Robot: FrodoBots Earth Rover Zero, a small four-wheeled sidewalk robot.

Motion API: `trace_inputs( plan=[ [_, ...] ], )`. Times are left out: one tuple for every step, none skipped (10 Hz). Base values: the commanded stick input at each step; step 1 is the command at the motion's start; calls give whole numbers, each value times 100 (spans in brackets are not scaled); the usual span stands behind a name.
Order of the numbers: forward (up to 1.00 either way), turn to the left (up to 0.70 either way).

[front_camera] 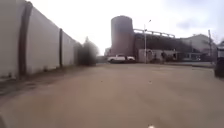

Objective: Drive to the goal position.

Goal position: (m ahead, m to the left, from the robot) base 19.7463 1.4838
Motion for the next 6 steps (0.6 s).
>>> trace_inputs(
  plan=[
    [70,1],
    [70,1],
    [70,1],
    [70,1],
    [70,1],
    [70,1]
  ],
)
